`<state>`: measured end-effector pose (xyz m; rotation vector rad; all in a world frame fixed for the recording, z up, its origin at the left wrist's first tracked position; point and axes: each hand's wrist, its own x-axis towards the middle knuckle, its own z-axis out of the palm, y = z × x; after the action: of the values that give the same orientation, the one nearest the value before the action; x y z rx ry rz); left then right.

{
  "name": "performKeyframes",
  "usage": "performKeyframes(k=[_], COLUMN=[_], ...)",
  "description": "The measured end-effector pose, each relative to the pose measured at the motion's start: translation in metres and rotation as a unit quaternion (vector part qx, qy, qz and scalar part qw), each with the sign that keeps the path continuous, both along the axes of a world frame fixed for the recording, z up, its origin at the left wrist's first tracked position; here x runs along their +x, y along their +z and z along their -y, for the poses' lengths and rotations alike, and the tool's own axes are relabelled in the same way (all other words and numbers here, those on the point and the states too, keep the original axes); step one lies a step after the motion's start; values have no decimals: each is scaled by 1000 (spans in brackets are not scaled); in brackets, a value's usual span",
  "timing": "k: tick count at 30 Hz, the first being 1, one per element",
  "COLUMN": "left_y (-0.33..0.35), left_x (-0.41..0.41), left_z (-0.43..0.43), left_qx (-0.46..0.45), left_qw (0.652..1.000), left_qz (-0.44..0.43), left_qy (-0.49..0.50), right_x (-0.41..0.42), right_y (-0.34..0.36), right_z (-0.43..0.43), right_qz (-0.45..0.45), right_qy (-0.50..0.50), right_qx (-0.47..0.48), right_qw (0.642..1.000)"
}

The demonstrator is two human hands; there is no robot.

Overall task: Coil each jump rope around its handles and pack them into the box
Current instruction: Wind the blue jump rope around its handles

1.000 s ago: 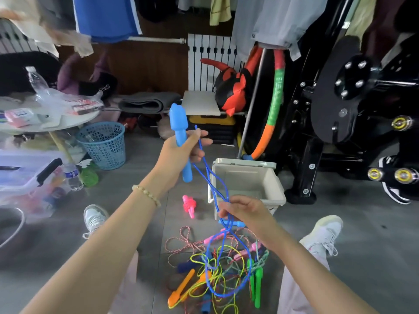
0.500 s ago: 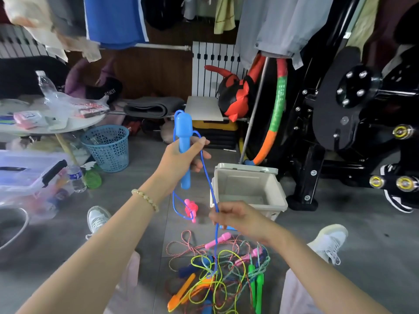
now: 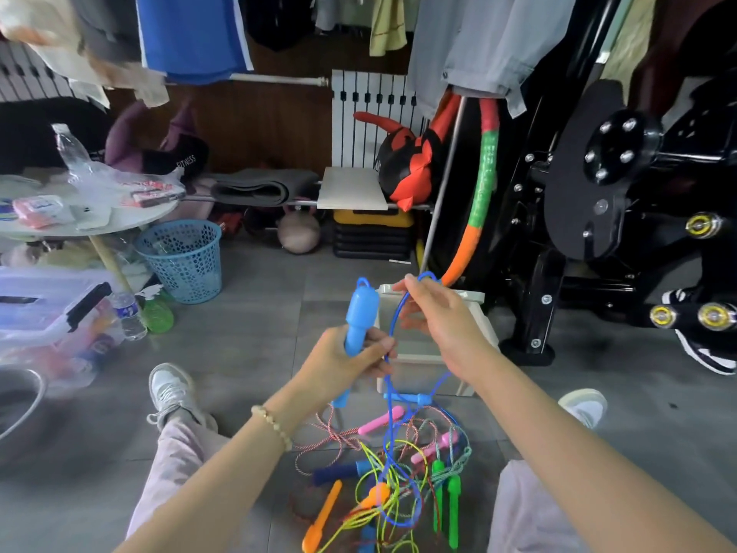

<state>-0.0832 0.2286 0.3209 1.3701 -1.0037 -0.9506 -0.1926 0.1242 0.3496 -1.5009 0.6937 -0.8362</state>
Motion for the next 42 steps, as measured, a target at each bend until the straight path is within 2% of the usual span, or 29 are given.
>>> performKeyframes(k=[4, 6, 9, 12, 14, 18, 21, 23, 25, 30, 33, 35, 38, 40, 42], left_y=[37, 58, 82, 79, 66, 18, -9, -14, -10, 25, 50, 64, 79, 79, 67], left_x=[8, 20, 39, 50, 50, 24, -3, -12, -14, 3, 17, 26, 42, 51, 53], left_z=[14, 24, 32, 33, 30, 12, 2, 0, 3, 13, 19, 23, 27, 28, 27], left_qx=[-58, -93, -131, -124, -96, 40, 75, 57, 17, -63, -100, -126, -163, -168, -137], left_qw=[996, 989, 978, 977, 983, 996, 997, 997, 999, 993, 988, 982, 971, 968, 975], left_qz=[8, -11, -49, -42, -31, 38, -26, -55, -48, -53, -45, -55, -66, -63, -50], left_qy=[69, 119, 153, 171, 152, 66, 14, -9, -2, 84, 110, 130, 160, 173, 166], right_x=[1, -5, -19, -29, -28, -14, -1, 7, 12, 5, -5, -16, -33, -38, -37], right_y=[-21, -35, -58, -67, -60, -12, 32, 44, 44, 10, -16, -32, -55, -58, -48], right_z=[-11, -23, -32, -25, -19, -10, -1, 3, 3, -8, -22, -30, -36, -34, -27], right_qz=[21, -4, -113, -159, -139, 18, 76, 63, 55, 41, 39, -16, -167, -174, -131], right_qy=[153, 176, 180, 159, 106, 13, -7, -21, -22, 145, 159, 189, 249, 227, 164], right_qx=[98, 120, 6, -1, -5, 6, -7, -22, -7, 97, 119, 102, 45, 54, 59], right_qw=[983, 977, 977, 975, 985, 1000, 997, 998, 998, 984, 979, 977, 953, 957, 976])
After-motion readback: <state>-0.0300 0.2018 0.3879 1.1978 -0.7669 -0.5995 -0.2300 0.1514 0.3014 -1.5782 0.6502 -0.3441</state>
